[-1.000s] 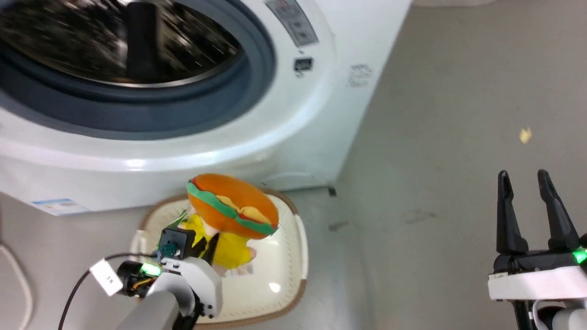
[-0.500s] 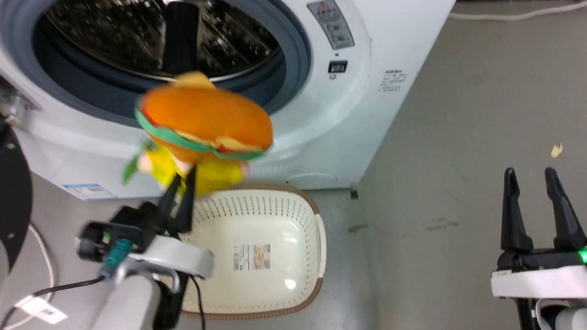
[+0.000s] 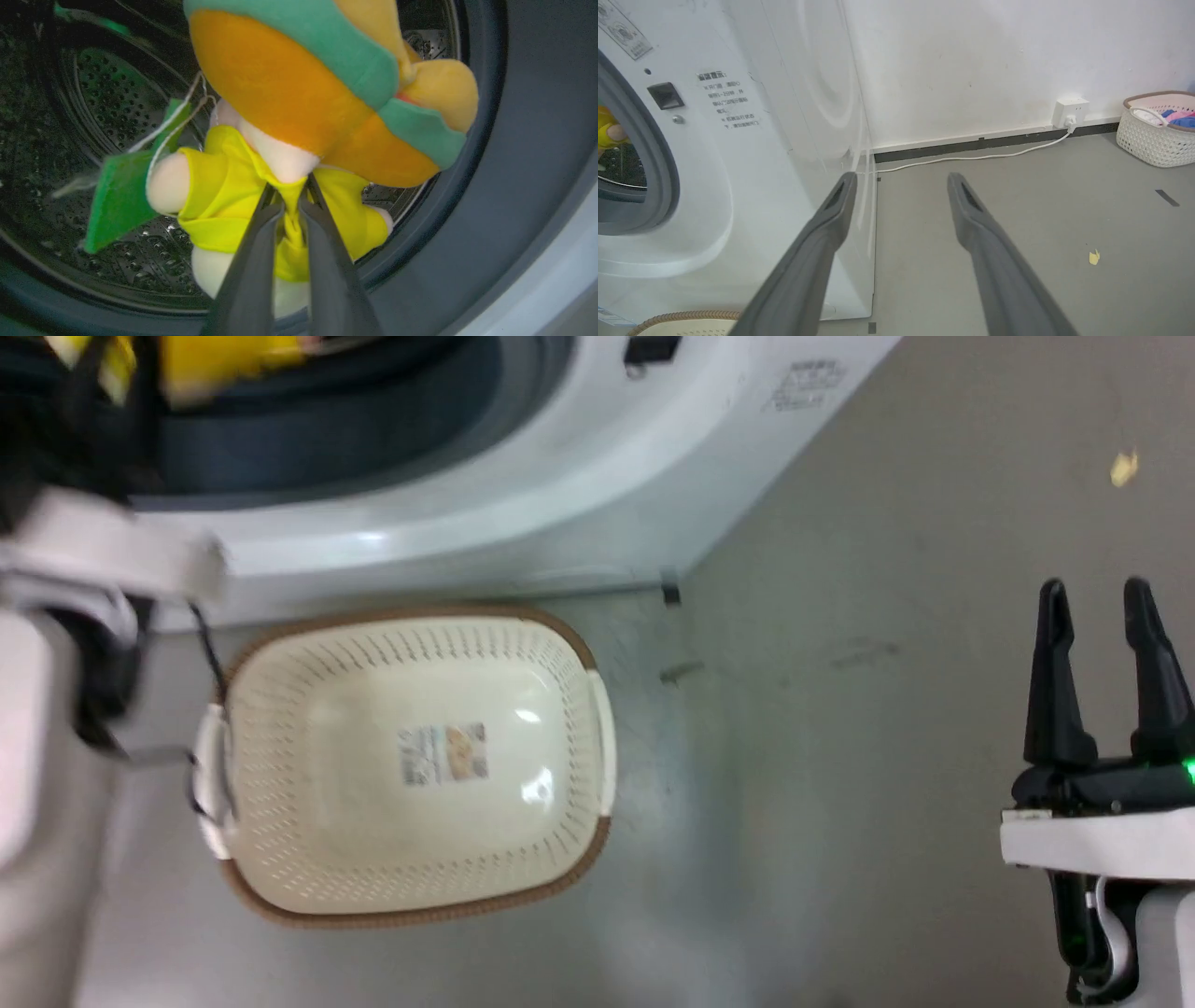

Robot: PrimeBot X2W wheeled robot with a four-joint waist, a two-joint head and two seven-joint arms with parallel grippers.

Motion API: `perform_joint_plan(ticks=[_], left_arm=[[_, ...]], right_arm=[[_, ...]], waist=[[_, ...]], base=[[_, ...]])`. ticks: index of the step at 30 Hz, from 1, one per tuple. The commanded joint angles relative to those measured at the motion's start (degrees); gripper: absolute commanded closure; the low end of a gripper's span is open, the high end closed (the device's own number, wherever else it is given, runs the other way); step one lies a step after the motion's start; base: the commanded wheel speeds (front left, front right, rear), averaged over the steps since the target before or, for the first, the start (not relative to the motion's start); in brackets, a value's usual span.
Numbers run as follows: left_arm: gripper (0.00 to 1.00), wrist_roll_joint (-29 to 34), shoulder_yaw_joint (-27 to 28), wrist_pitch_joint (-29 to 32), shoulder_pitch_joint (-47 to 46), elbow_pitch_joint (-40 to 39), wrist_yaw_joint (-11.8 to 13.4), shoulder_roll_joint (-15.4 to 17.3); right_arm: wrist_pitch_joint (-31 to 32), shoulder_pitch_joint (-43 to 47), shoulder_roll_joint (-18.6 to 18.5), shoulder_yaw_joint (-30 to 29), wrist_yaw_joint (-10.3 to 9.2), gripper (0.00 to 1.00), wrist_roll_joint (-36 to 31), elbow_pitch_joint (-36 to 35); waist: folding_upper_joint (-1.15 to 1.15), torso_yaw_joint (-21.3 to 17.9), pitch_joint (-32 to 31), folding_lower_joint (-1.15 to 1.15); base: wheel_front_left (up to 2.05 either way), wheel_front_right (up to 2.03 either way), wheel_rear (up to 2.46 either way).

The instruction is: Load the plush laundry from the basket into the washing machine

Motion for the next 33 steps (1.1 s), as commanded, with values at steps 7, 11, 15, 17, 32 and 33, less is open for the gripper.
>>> perform_joint_plan(ticks=[7,11,15,17,32,33], left_arm=[[1.00,3.03,-2.75,10.12,-17.29,6.39,-3.16,5.50],[1.00,4.04,-6.14,14.86,-27.14,13.89,-4.78,8.36],[1.00,3.30,-9.52,17.66,-34.15,21.88,-5.32,10.11],[1.00,2.53,-11.63,18.98,-36.40,25.62,-5.39,10.54],[0.00,-5.72,-29.25,16.49,-41.85,37.12,-5.44,11.87],[0.00,-6.01,-29.49,15.35,-41.40,37.99,-5.44,11.49]], right_arm=[[-0.27,-3.31,-0.05,0.78,-0.04,0.00,3.33,-1.02],[-0.27,-4.59,-0.05,1.83,-0.04,0.00,4.89,-1.93],[-0.27,-5.72,-0.05,2.77,-0.04,0.00,6.02,-2.15],[-0.27,-6.04,-0.05,3.12,-0.04,0.00,6.32,-2.25],[-0.27,-6.88,-0.05,2.03,-0.04,0.00,4.86,-1.91],[-0.27,-6.84,-0.05,1.91,-0.04,0.00,4.50,-1.87]], waist=[[0.00,-5.66,10.19,-0.01],[0.00,-6.98,12.76,-0.01],[0.00,-8.00,14.48,-0.01],[0.00,-8.35,14.97,-0.01],[0.00,-6.32,12.61,-0.01],[0.00,-5.97,11.70,-0.01]], base=[[0.00,0.00,0.00],[0.00,0.00,0.00],[0.00,0.00,0.00],[0.00,0.00,0.00],[0.00,0.00,0.00],[0.00,0.00,0.00]])
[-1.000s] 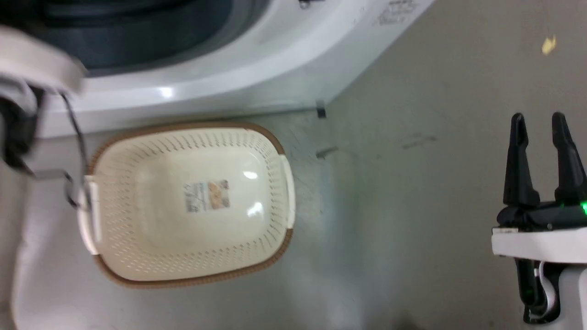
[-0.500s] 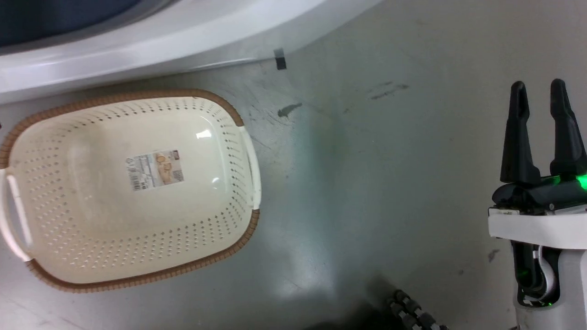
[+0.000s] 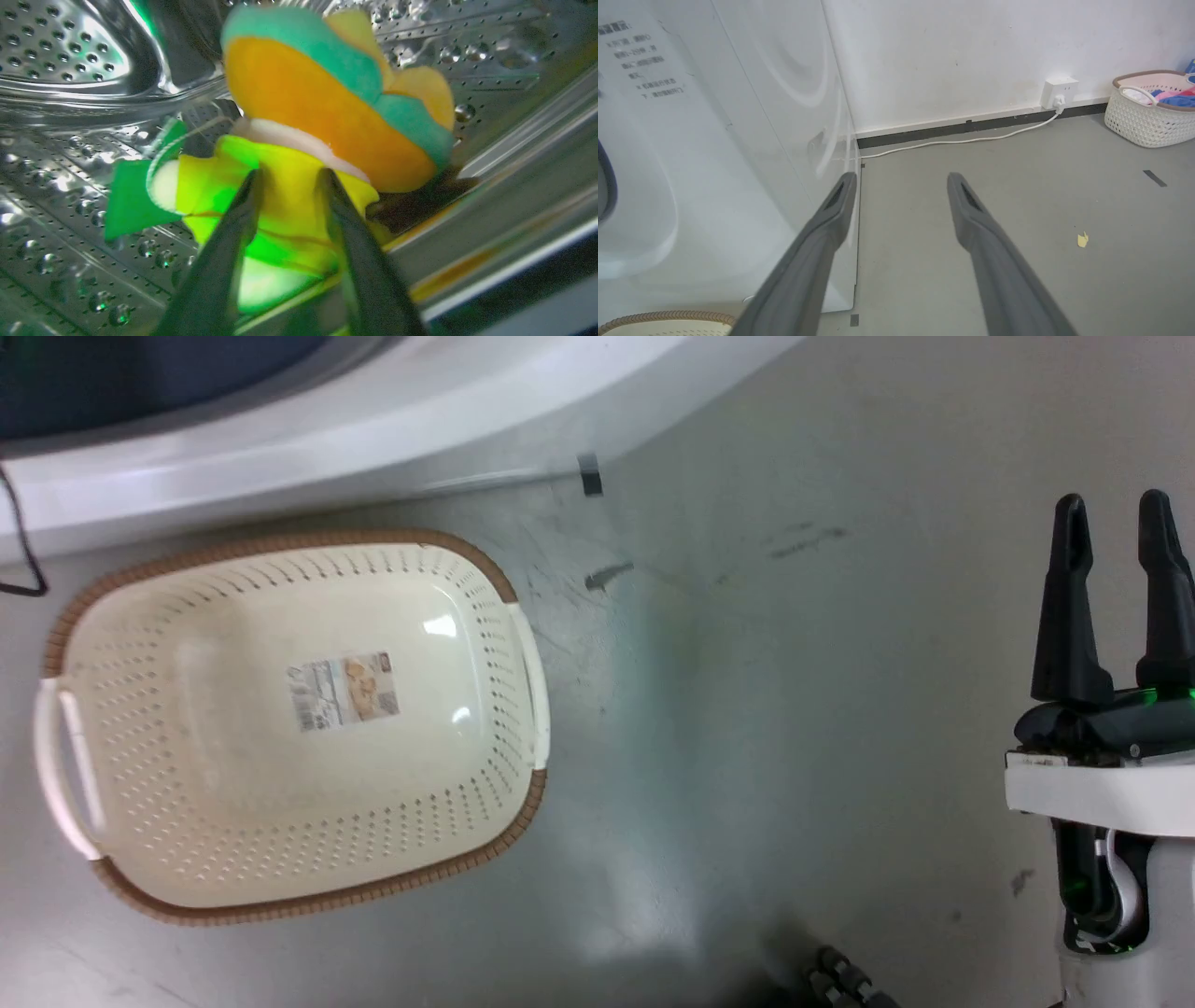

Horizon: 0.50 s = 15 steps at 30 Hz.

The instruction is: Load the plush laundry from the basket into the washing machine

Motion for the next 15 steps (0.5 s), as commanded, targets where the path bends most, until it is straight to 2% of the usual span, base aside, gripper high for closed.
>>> perform_joint_plan(ticks=[1,4,9,12,15], left_arm=[[0.00,-0.62,-0.21,-1.24,0.66,0.91,-0.17,-0.63],[0.00,-1.62,-0.90,-5.21,3.89,3.37,-0.16,-2.61],[0.00,-4.35,-0.16,-14.62,11.37,5.68,1.26,-7.48],[0.00,-6.04,0.41,-19.89,16.94,5.67,2.21,-10.12],[0.00,-6.95,1.01,-22.47,22.94,3.56,3.81,-12.08]], right_arm=[[-0.26,-0.62,-0.05,-0.32,-0.04,0.00,-0.46,0.10],[-0.26,0.29,-0.05,-1.33,-0.04,0.00,-1.45,0.61],[-0.26,2.84,-0.05,-3.00,-0.04,0.00,-3.26,1.47],[-0.26,4.95,-0.05,-3.27,-0.04,0.00,-5.07,2.10],[-0.26,6.85,-0.05,-3.58,-0.04,0.00,-6.38,2.58]], waist=[[0.00,1.14,-2.36,0.00],[0.00,2.50,-6.49,0.00],[0.00,5.25,-15.25,0.00],[0.00,6.90,-20.56,0.00],[0.00,8.49,-25.30,0.00]], base=[[0.00,0.00,0.00],[0.00,0.00,0.00],[0.00,0.00,0.00],[0.00,0.00,0.00],[0.00,0.00,0.00]])
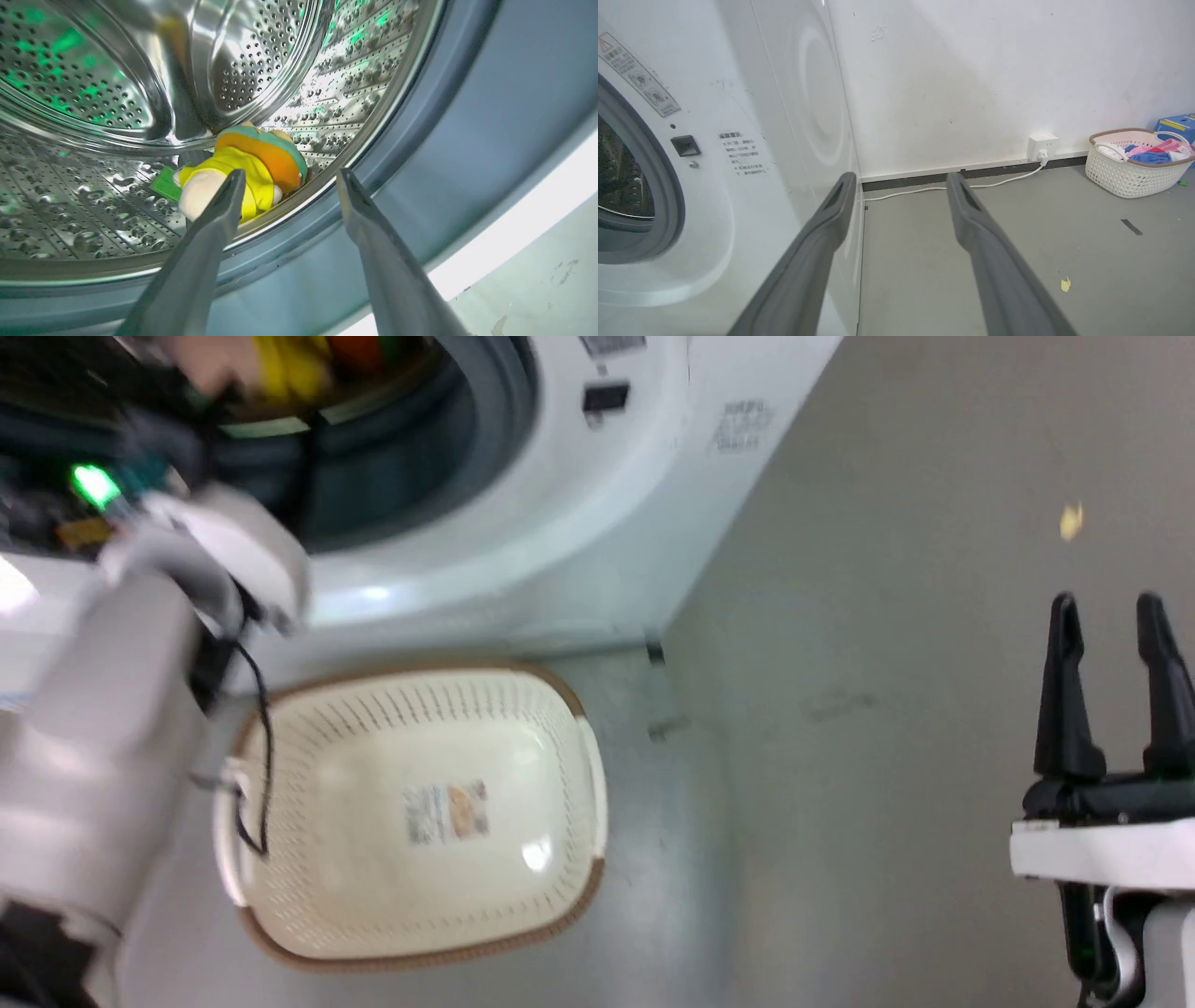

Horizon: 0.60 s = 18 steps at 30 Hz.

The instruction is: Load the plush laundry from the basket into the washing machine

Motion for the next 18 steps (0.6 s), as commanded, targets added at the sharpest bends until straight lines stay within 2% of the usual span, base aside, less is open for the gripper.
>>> perform_joint_plan(ticks=[1,3,11,14,18], left_arm=[[0.00,-0.29,0.49,-0.71,2.83,-1.47,0.90,-0.59],[0.00,-1.19,2.37,-1.03,7.28,-5.25,2.67,-1.48],[0.00,2.66,14.12,-1.11,30.54,-31.90,11.70,-3.97],[0.00,4.60,17.46,-1.12,39.47,-38.74,13.47,-5.69],[0.00,7.01,19.07,-1.12,48.72,-42.20,14.03,-7.40]], right_arm=[[-0.26,0.82,-0.04,-0.19,-0.04,0.00,-0.63,0.21],[-0.26,1.99,-0.04,-0.11,-0.04,0.00,-1.35,0.47],[-0.26,6.99,-0.04,-0.31,-0.04,0.00,-3.31,0.87],[-0.26,8.71,-0.04,-0.03,-0.04,0.00,-3.64,0.99],[-0.26,10.60,-0.04,-0.02,-0.04,0.00,-4.01,1.86]], waist=[[0.00,3.99,-7.94,0.01],[0.00,4.82,-10.53,0.01],[0.00,8.31,-17.86,0.01],[0.00,9.15,-19.58,0.01],[0.00,10.04,-21.07,0.01]], base=[[0.00,0.00,0.00],[0.00,0.00,0.00],[0.00,0.00,0.00],[0.00,0.00,0.00],[0.00,0.00,0.00]])
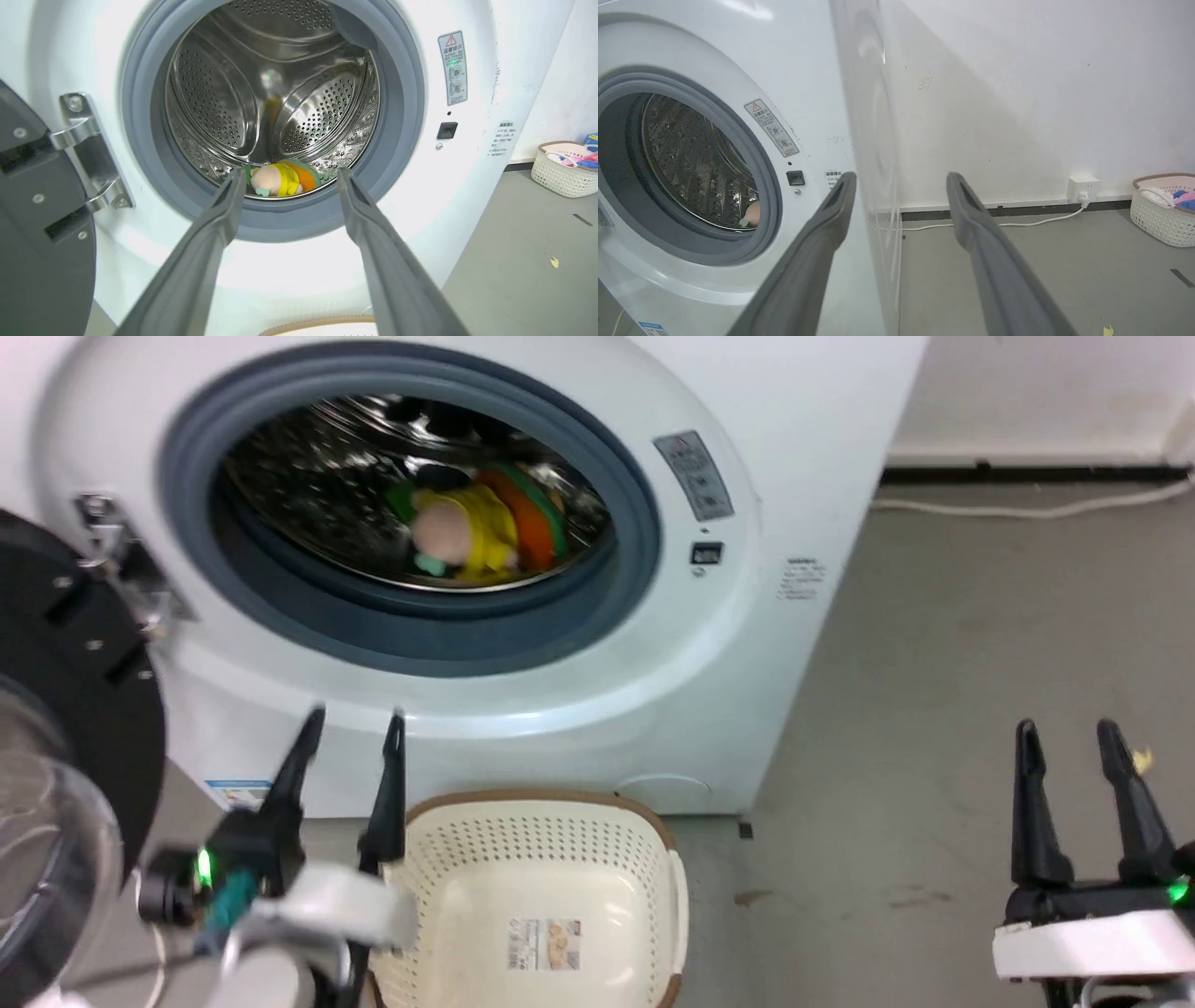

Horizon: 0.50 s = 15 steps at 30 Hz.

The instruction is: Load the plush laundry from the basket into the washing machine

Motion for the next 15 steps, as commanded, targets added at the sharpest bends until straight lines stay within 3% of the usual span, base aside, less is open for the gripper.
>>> perform_joint_plan(ticks=[1,7,15], left_arm=[[0.00,0.43,1.06,-0.25,2.37,-0.76,0.33,-1.01],[0.00,1.04,6.14,-0.25,9.37,-2.20,0.32,-5.73],[0.00,5.24,9.86,-0.26,12.24,-1.54,-1.52,-9.42]], right_arm=[[-0.26,1.09,-0.05,0.40,-0.04,0.00,-0.36,0.65],[-0.26,2.58,-0.05,1.23,-0.04,0.00,-0.65,1.80],[-0.26,3.17,-0.05,2.49,-0.04,0.00,-0.63,3.23]], waist=[[0.00,1.31,-1.64,0.02],[0.00,2.16,-2.71,0.02],[0.00,2.73,-3.49,0.02]], base=[[0.00,0.00,0.00],[0.00,0.00,0.00],[0.00,0.00,0.00]])
